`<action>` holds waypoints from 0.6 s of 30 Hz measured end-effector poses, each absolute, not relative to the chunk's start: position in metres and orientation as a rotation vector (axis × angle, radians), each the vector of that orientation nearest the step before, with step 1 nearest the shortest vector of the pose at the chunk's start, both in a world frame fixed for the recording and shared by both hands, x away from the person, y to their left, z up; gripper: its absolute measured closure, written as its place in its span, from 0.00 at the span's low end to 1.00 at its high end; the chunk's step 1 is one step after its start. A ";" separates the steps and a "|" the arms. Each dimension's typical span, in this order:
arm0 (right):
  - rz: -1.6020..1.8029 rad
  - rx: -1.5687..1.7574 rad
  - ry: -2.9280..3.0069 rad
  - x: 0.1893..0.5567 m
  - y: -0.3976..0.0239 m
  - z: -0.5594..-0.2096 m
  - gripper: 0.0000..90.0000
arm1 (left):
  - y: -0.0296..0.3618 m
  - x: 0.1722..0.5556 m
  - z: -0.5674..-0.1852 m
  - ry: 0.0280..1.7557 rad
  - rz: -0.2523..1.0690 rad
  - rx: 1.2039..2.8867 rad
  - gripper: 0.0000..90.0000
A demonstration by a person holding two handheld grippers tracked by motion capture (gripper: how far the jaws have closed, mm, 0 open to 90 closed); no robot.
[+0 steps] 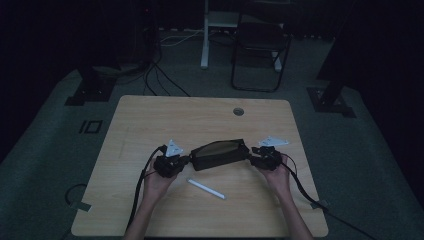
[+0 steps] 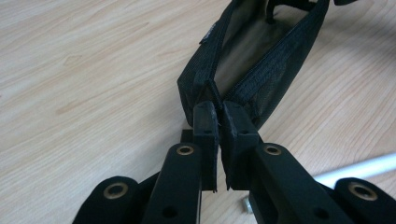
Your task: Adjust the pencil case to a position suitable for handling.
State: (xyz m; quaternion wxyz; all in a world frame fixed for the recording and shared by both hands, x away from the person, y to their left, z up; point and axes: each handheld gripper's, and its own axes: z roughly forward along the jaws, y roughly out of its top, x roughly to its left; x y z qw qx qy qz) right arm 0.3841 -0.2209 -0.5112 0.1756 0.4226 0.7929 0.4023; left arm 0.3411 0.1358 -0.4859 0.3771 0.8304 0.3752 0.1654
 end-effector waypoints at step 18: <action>1.130 1.206 2.255 0.389 -0.219 -0.516 0.60 | 0.135 0.327 -0.489 0.953 0.416 2.118 0.83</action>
